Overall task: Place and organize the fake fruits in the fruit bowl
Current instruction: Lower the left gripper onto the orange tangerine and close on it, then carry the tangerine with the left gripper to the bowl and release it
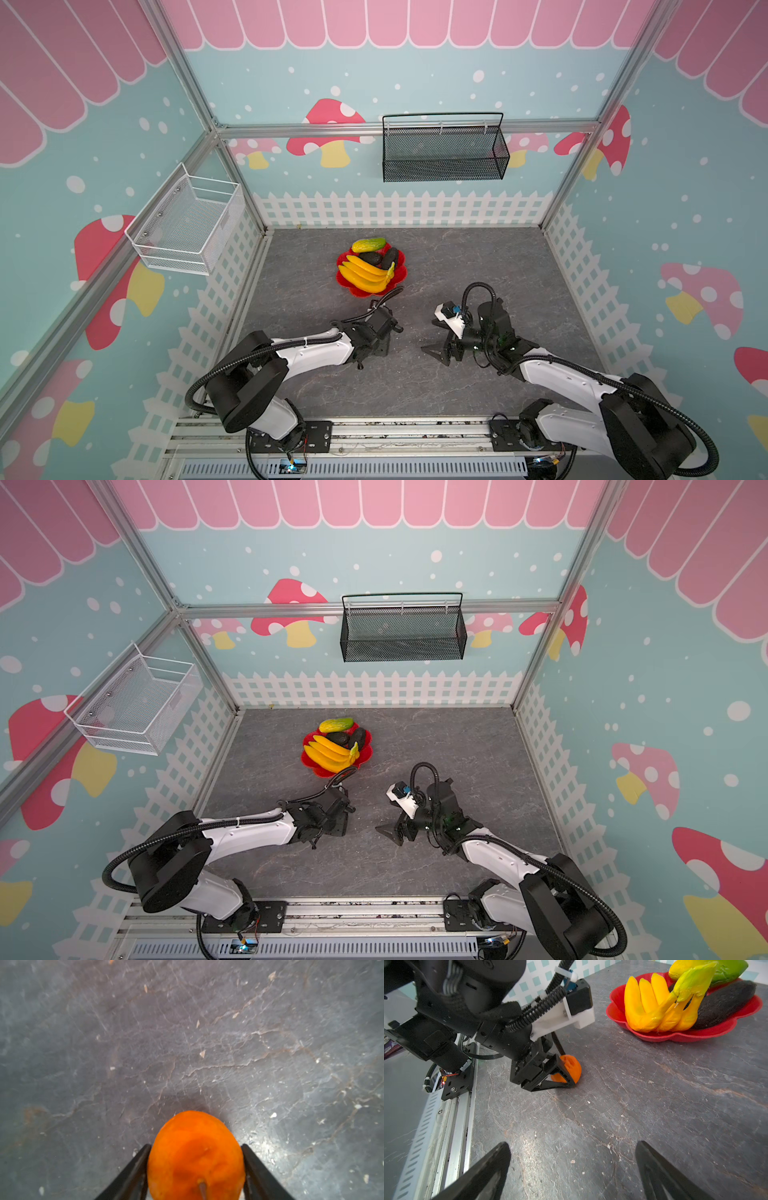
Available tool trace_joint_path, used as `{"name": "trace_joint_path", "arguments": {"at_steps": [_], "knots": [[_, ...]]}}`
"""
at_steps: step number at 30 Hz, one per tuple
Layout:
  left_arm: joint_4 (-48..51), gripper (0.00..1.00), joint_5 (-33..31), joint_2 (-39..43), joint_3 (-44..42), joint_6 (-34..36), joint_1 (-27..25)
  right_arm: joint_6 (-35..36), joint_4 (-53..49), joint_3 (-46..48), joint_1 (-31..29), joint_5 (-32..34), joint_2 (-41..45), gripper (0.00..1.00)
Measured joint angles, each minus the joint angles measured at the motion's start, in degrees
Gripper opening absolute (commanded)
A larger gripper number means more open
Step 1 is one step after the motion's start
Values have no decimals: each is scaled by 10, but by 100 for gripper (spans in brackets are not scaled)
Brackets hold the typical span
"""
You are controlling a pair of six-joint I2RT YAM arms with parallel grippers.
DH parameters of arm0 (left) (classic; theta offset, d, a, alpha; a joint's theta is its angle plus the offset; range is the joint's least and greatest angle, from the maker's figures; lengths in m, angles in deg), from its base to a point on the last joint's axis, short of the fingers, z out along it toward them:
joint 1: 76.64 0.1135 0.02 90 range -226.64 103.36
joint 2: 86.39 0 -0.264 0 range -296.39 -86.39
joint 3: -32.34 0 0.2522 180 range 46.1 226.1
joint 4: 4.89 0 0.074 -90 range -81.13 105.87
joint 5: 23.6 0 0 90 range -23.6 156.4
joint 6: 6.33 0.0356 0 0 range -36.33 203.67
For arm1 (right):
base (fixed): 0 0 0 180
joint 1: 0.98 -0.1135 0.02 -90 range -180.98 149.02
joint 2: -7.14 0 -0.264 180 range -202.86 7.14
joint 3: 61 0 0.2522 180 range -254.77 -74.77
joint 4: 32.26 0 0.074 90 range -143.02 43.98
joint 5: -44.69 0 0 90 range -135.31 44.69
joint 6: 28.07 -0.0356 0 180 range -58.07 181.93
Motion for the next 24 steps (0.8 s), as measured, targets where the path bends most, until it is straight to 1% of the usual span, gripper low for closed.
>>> {"name": "trace_joint_path", "arguments": {"at_steps": [4, 7, 10, 12, 15, 17, 21, 24], "knots": [[2, 52, -19, 30, 0, 3, 0, 0, -5, -46, 0, -3, -33, 97], [2, 52, -31, 84, 0, 10, 7, 14, 21, -81, 0, -7, -67, 96], [5, 51, -28, 130, 19, 23, 44, 18, 114, -43, 0, -4, -85, 96], [1, 51, -15, 136, 45, 34, 87, 17, 145, -13, 0, 0, -98, 96], [-11, 51, 3, 113, 80, 49, 139, 15, 171, 5, 0, 9, -115, 96], [-19, 51, 11, 76, 106, 61, 159, 12, 187, 6, 0, 14, -116, 96], [-36, 51, 15, -4, 141, 79, 174, 8, 220, 9, 0, 29, -113, 97], [-44, 51, 15, -33, 143, 87, 183, 7, 228, 16, 0, 40, -105, 97]]}}
